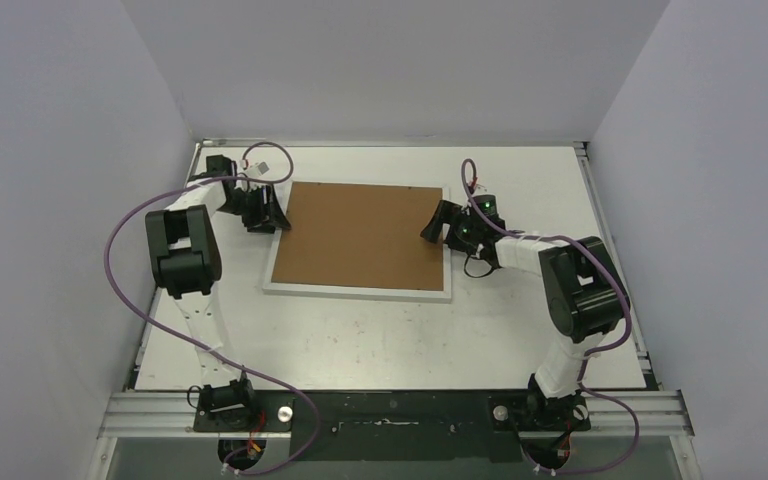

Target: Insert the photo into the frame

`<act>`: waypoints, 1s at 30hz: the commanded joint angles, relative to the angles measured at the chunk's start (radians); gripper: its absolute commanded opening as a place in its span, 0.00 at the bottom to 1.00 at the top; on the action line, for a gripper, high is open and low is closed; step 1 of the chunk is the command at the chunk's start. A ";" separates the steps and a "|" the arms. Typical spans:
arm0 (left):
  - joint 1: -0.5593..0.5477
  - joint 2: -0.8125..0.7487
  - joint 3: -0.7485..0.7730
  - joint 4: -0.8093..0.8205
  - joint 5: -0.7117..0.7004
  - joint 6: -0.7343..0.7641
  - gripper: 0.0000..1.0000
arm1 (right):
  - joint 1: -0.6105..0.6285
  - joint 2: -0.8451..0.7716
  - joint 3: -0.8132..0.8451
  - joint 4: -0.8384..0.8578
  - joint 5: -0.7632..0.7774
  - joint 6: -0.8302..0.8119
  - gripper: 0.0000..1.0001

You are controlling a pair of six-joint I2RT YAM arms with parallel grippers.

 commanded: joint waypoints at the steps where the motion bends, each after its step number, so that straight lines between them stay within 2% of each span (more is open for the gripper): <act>1: -0.026 -0.004 0.027 0.006 0.088 -0.046 0.45 | 0.061 0.004 -0.020 0.038 -0.047 0.037 0.90; 6: -0.082 -0.130 0.041 -0.024 0.158 -0.082 0.43 | 0.106 0.020 -0.053 0.136 -0.096 0.112 0.90; 12: -0.164 -0.255 0.084 -0.045 0.218 -0.155 0.42 | 0.113 0.047 -0.135 0.332 -0.177 0.257 0.90; 22: -0.236 -0.367 0.118 -0.017 0.274 -0.250 0.40 | 0.096 0.092 -0.202 0.545 -0.266 0.401 0.90; 30: -0.269 -0.389 0.158 -0.015 0.294 -0.272 0.39 | 0.070 0.175 -0.257 0.780 -0.338 0.555 0.90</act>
